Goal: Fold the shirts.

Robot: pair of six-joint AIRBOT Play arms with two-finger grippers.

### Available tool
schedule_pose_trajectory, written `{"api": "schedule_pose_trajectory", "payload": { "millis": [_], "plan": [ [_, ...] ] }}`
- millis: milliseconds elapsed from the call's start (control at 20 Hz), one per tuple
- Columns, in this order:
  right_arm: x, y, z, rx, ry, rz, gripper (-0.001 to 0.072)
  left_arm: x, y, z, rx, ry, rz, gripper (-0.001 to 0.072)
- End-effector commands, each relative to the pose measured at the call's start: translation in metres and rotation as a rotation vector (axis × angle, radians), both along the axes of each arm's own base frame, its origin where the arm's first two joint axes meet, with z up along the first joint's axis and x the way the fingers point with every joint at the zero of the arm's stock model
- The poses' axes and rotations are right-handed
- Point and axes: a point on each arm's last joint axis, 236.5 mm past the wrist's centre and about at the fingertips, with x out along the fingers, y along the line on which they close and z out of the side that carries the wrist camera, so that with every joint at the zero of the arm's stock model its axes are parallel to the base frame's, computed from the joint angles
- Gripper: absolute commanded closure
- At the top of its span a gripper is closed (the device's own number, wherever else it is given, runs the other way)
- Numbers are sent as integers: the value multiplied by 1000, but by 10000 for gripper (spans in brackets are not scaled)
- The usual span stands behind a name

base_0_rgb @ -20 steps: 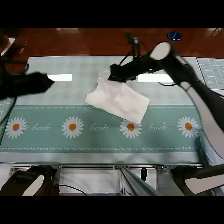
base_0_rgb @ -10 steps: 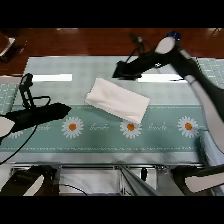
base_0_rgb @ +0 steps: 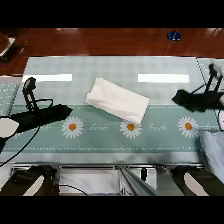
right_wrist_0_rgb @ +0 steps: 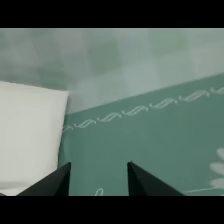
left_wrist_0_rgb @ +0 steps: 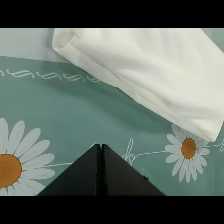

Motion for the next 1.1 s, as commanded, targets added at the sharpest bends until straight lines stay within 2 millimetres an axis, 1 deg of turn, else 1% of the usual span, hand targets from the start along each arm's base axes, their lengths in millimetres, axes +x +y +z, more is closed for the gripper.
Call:
{"api": "schedule_pose_trajectory", "payload": {
  "millis": [0, 100, 300, 450, 550, 650, 700, 750, 800, 850, 950, 1050],
  "plan": [
    [-25, 32, -70, 260, 15, -203, 304, 0, 1, -7, 3, 14, 4, 689],
    [-22, 55, -86, 317, 73, -148, 304, 2, 1, -8, -1, 13, 10, 689],
    [3, 93, -96, 453, 145, -23, 304, 2, 1, -13, 3, 30, 9, 689],
    [9, 111, -108, 521, 241, 50, 304, 4, 1, -16, 5, 38, 13, 689],
    [15, 122, -111, 571, 263, 83, 304, 7, 1, -18, 6, 38, 19, 689],
    [21, 137, -115, 578, 283, 133, 306, 10, 1, -18, 0, 34, 28, 689],
    [23, 147, -117, 577, 291, 161, 311, 11, 1, -18, -2, 31, 32, 689],
    [27, 157, -116, 574, 293, 194, 370, 12, 1, -18, -7, 31, 34, 689],
    [32, 168, -112, 571, 279, 243, 532, 12, 0, -18, -9, 31, 35, 689],
    [38, 177, -102, 562, 239, 315, 690, 12, 0, -18, -9, 31, 35, 689],
    [48, 189, -71, 562, 192, 440, 689, 12, 0, -17, -11, 31, 35, 689],
    [55, 191, -31, 524, 151, 561, 689, 13, 0, -17, -11, 27, 38, 689]
  ]
}}
